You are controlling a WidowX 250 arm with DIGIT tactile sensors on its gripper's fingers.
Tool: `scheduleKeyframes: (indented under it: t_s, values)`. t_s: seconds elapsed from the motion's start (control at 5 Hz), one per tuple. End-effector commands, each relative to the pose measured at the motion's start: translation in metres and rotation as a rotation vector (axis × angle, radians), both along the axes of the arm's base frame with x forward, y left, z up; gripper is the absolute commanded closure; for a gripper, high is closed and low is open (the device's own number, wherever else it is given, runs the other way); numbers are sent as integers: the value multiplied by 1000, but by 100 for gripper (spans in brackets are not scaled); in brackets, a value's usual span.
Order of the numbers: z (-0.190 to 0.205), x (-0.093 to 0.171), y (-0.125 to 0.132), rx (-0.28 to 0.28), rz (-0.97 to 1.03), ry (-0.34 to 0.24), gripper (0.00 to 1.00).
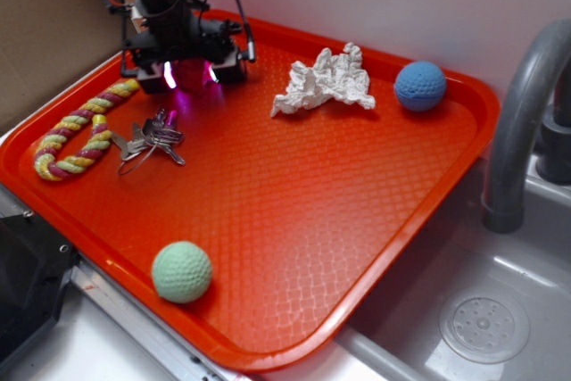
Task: Grab the red paper.
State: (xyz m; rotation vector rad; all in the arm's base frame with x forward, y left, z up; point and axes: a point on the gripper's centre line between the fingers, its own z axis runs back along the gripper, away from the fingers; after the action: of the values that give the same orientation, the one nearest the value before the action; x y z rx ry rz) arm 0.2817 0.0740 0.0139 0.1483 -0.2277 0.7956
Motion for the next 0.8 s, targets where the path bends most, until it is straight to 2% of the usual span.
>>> scheduleKeyframes:
  t_s: [0.0,0.2,0.4,0.6]
  values:
    - [-1,-12,13,29,5,9,100]
    - [18,-13,9,21,-40,-8,100]
    - [54,-13,0,-9,-141,-11,100]
    - [103,-21,-26,-197,-379,90,100]
